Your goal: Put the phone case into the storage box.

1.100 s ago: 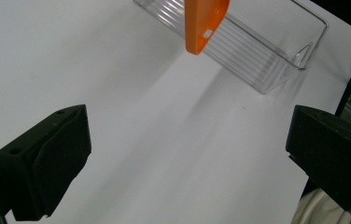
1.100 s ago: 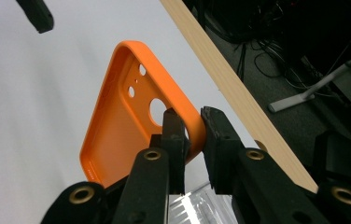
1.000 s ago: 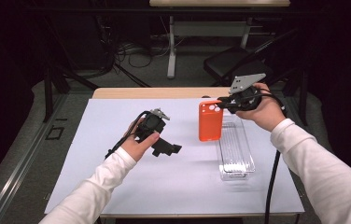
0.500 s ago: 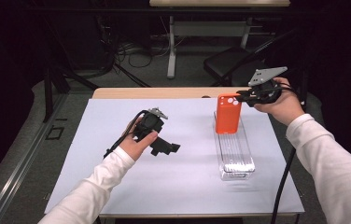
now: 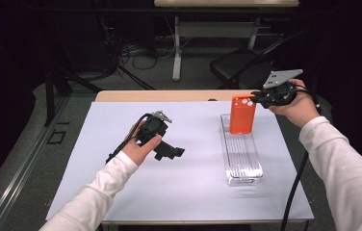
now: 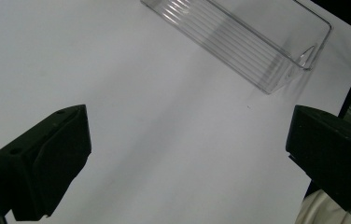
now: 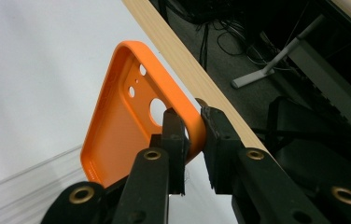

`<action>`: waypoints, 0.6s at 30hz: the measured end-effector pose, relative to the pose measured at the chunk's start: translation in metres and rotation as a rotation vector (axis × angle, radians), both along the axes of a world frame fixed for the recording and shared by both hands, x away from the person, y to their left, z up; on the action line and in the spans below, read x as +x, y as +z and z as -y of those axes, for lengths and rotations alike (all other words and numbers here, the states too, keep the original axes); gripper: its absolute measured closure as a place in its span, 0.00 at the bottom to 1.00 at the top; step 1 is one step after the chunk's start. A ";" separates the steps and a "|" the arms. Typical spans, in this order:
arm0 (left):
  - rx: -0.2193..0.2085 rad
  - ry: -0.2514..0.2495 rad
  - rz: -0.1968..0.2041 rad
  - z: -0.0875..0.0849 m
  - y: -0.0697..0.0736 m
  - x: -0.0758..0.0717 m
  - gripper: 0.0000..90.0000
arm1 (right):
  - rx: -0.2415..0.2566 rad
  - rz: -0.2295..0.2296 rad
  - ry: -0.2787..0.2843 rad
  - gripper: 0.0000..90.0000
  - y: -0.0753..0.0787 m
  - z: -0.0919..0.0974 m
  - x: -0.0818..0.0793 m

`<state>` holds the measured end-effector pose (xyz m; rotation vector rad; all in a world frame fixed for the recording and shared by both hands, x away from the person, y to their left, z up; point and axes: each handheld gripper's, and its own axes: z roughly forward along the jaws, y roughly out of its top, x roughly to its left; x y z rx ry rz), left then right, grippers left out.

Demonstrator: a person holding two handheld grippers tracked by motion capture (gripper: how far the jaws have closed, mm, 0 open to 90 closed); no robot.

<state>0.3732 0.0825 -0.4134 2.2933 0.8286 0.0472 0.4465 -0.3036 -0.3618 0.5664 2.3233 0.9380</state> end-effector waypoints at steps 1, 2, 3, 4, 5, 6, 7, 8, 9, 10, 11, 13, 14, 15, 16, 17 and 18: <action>0.000 0.000 0.001 0.000 0.000 0.000 0.01 | -0.008 0.009 0.013 0.89 -0.001 0.000 0.001; 0.002 0.000 0.001 0.000 0.000 0.000 0.01 | -0.009 0.014 0.018 0.89 -0.001 0.000 0.001; 0.002 0.001 -0.001 0.000 -0.001 0.000 0.01 | -0.010 0.018 0.024 0.89 -0.002 0.001 0.002; 0.002 0.002 -0.001 0.000 -0.001 0.000 0.01 | -0.007 0.021 0.026 0.89 -0.003 0.001 0.003; 0.002 0.003 -0.001 0.000 -0.001 0.000 0.01 | -0.012 0.034 0.034 0.89 -0.004 0.001 0.003; 0.003 0.003 -0.002 0.000 -0.001 0.000 0.01 | -0.012 0.038 0.041 0.89 -0.005 0.001 0.004; 0.002 0.003 -0.002 -0.001 -0.001 0.000 0.01 | -0.012 0.043 0.043 0.89 -0.007 0.002 0.005; 0.003 0.004 -0.002 -0.001 -0.001 0.000 0.00 | -0.009 0.049 0.046 0.89 -0.008 0.002 0.006; 0.005 0.004 -0.001 -0.001 -0.001 0.000 0.01 | -0.008 0.060 0.049 0.89 -0.009 0.002 0.007; 0.007 0.003 -0.001 -0.001 -0.001 0.000 0.01 | -0.008 0.067 0.051 0.89 -0.010 0.002 0.007; 0.008 0.003 -0.002 -0.001 -0.001 0.000 0.00 | -0.006 0.077 0.051 0.89 -0.011 0.002 0.008; 0.010 0.003 -0.001 -0.001 -0.001 0.000 0.01 | 0.003 0.097 0.052 0.89 -0.013 0.002 0.010; 0.008 0.003 -0.001 -0.001 -0.001 0.001 0.00 | 0.004 0.101 0.054 0.89 -0.013 0.002 0.010; 0.008 0.002 0.000 -0.001 -0.001 0.001 0.01 | 0.002 0.109 0.052 0.89 -0.014 0.002 0.011; 0.008 0.002 0.000 -0.001 -0.001 0.001 0.01 | 0.000 0.112 0.052 0.89 -0.015 0.002 0.012; 0.008 0.004 0.001 -0.002 -0.001 0.001 0.01 | -0.002 0.120 0.051 0.89 -0.016 0.002 0.013; 0.005 0.005 0.000 -0.002 0.000 0.001 0.01 | 0.001 0.128 0.049 0.89 -0.018 0.002 0.014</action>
